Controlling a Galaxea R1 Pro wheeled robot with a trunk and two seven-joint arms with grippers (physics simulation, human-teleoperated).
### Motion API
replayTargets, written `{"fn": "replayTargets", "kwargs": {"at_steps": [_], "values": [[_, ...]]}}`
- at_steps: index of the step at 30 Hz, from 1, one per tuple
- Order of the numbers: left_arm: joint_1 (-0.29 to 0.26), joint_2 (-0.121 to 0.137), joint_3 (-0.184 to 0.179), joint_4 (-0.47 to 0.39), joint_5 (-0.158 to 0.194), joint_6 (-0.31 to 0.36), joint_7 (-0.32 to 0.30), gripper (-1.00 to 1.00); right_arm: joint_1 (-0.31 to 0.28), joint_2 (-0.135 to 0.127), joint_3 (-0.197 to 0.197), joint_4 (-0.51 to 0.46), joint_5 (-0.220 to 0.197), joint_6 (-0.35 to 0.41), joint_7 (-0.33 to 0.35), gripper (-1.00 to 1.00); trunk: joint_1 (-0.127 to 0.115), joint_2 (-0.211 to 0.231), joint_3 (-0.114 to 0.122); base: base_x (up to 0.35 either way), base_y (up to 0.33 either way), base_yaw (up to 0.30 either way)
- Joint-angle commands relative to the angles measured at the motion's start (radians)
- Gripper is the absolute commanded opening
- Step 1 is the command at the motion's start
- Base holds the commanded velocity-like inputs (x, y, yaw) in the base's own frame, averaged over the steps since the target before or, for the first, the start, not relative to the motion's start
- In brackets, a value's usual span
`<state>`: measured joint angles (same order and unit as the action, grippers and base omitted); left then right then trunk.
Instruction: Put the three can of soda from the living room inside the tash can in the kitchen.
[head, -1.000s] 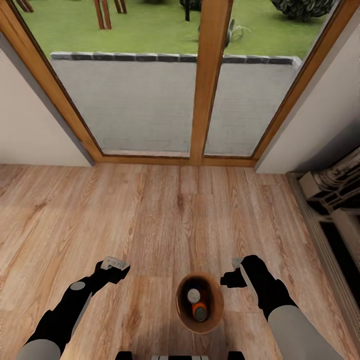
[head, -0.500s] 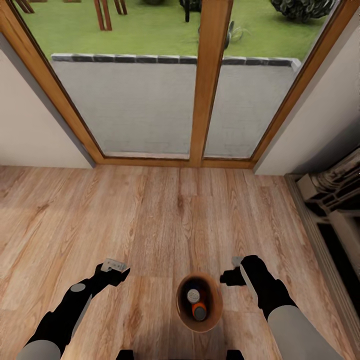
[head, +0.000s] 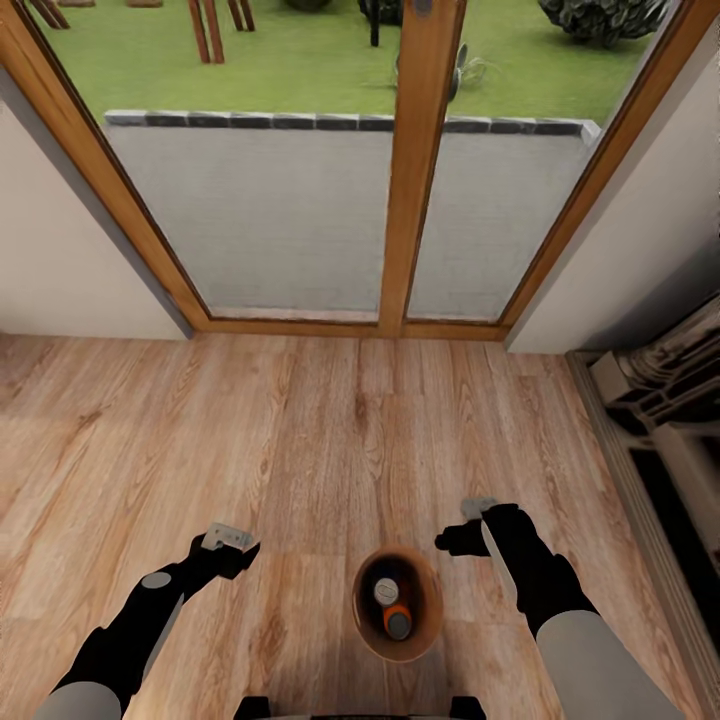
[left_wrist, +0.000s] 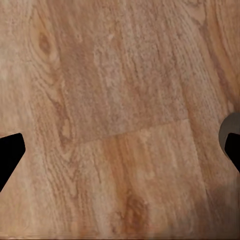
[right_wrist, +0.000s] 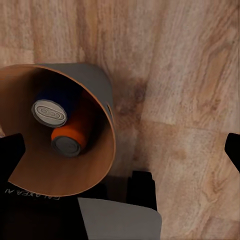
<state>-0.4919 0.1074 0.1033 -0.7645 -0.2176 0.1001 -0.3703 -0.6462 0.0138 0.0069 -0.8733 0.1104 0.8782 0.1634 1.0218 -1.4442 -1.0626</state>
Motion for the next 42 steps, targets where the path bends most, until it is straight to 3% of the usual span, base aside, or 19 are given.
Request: {"fn": "replayTargets", "kwargs": {"at_steps": [1, 15, 21, 28, 29, 32, 35, 42], "values": [[0.0, 0.0, 0.0, 0.003, 0.0, 0.0, 0.0, 1.0, 0.0, 0.0, 0.0, -0.001, 0.0, -0.001, 0.0, 1.0, -0.004, 0.007, 0.003, 0.0, 0.0, 0.0], [-0.001, 0.0, 0.002, 0.015, -0.001, 0.0, 0.002, 1.0, 0.002, -0.001, 0.0, -0.004, 0.001, -0.047, 0.002, 1.0, -0.058, 0.105, 0.047, 0.0, 0.0, 0.0], [-0.001, 0.0, 0.001, 0.016, -0.002, 0.006, 0.036, 1.0, 0.011, -0.011, -0.006, -0.003, 0.007, -0.057, 0.002, 1.0, -0.081, 0.147, 0.066, 0.0, 0.0, 0.0], [0.0, 0.0, 0.0, 0.017, -0.002, 0.01, 0.049, 1.0, 0.14, -0.059, -0.01, -0.001, 0.011, -0.21, 0.002, 1.0, -0.107, 0.196, 0.088, 0.0, 0.0, 0.0], [0.005, 0.001, 0.0, 0.051, 0.0, 0.004, 0.049, 1.0, 0.198, -0.081, -0.012, 0.0, 0.007, -0.262, 0.002, 1.0, -0.111, 0.203, 0.091, 0.0, 0.0, 0.0], [0.007, 0.002, 0.001, 0.108, 0.002, -0.003, 0.048, 1.0, 0.245, -0.097, -0.012, 0.0, 0.004, -0.318, 0.002, 1.0, -0.123, 0.224, 0.1, 0.0, 0.0, 0.0], [0.009, 0.006, 0.001, 0.192, 0.005, -0.04, 0.049, 1.0, 0.302, -0.108, -0.013, 0.001, 0.003, -0.42, 0.002, 1.0, -0.134, 0.245, 0.11, 0.0, 0.0, 0.0], [0.011, 0.013, 0.002, 0.349, 0.004, -0.148, 0.05, 1.0, 0.397, -0.116, -0.017, 0.006, 0.0, -0.563, 0.002, 1.0, -0.161, 0.294, 0.134, 0.0, 0.0, -0.007]]}}
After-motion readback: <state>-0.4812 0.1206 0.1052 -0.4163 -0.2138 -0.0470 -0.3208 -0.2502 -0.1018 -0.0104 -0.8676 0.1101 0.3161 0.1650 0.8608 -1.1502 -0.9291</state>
